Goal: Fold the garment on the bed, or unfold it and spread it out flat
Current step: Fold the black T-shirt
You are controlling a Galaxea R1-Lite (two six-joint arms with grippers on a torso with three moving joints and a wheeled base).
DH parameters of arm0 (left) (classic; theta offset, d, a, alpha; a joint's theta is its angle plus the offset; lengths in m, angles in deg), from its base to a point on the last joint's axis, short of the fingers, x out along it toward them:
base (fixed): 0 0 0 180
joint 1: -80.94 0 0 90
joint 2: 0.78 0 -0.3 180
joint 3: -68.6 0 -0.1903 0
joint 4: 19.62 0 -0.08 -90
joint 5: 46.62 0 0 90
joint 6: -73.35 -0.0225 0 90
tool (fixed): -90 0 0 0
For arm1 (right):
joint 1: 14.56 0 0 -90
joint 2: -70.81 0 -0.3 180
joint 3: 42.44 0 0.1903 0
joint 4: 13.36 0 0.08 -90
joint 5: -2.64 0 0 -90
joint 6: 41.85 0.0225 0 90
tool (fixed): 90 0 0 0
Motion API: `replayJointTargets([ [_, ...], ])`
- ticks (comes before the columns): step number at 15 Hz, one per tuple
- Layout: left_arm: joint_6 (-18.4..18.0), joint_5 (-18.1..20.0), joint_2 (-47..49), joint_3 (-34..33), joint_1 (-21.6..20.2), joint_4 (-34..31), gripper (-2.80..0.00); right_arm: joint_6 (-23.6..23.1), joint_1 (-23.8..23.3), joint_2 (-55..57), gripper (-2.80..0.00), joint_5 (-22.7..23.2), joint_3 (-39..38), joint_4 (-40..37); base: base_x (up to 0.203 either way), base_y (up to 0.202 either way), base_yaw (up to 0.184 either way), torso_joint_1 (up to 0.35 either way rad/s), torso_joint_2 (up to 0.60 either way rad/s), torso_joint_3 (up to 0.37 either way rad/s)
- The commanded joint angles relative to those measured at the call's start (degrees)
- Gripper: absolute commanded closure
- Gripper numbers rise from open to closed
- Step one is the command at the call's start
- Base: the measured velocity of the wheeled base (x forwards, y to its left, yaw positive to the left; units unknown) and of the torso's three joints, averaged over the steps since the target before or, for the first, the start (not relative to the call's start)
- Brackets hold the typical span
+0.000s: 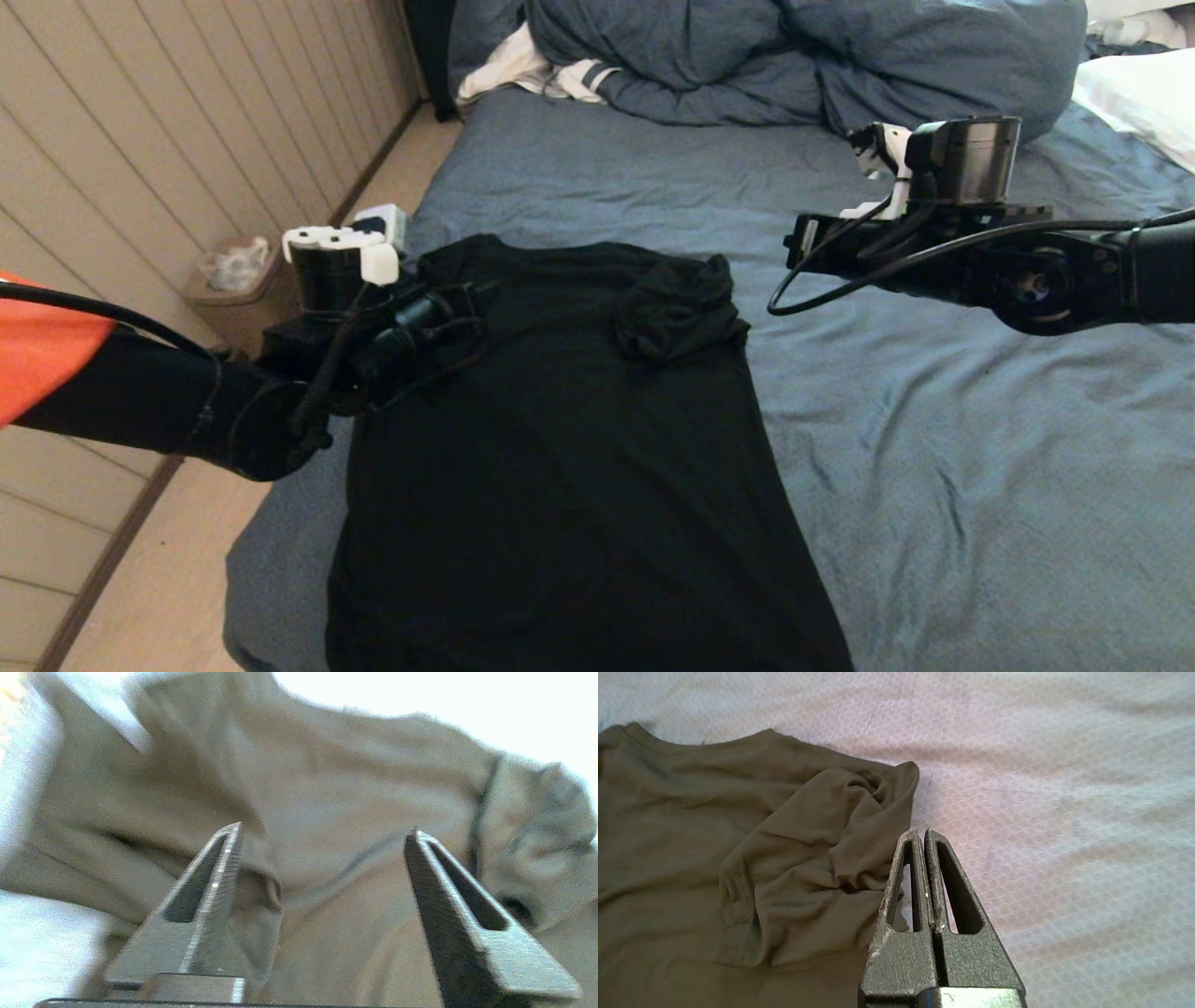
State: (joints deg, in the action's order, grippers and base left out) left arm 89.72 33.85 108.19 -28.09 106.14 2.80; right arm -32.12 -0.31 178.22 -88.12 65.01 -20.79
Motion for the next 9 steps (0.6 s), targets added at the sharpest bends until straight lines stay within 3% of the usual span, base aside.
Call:
replayJointTargets([
  [1, 0.16, -0.18, -8.73, -1.21, -2.11, -0.06, -2.8, 0.03, 0.16, 0.17, 0.0, -0.02, -0.07, 0.15, 0.0, 0.0, 0.0, 0.0, 0.0, 0.0],
  [4, 0.45, 0.32, -10.76, -2.89, -9.65, -0.53, -2.8, 0.03, 0.25, 0.34, 0.0, 0.06, -0.16, 0.15, 0.0, 0.0, 0.0, 0.0, 0.0, 0.0],
  [9, 0.68, 1.1, 0.03, -3.65, -9.97, 1.58, -2.8, -0.05, 0.57, 1.55, 0.0, 0.94, 0.36, 0.2, 0.0, 0.0, 0.0, 0.0, 0.0, 0.0],
])
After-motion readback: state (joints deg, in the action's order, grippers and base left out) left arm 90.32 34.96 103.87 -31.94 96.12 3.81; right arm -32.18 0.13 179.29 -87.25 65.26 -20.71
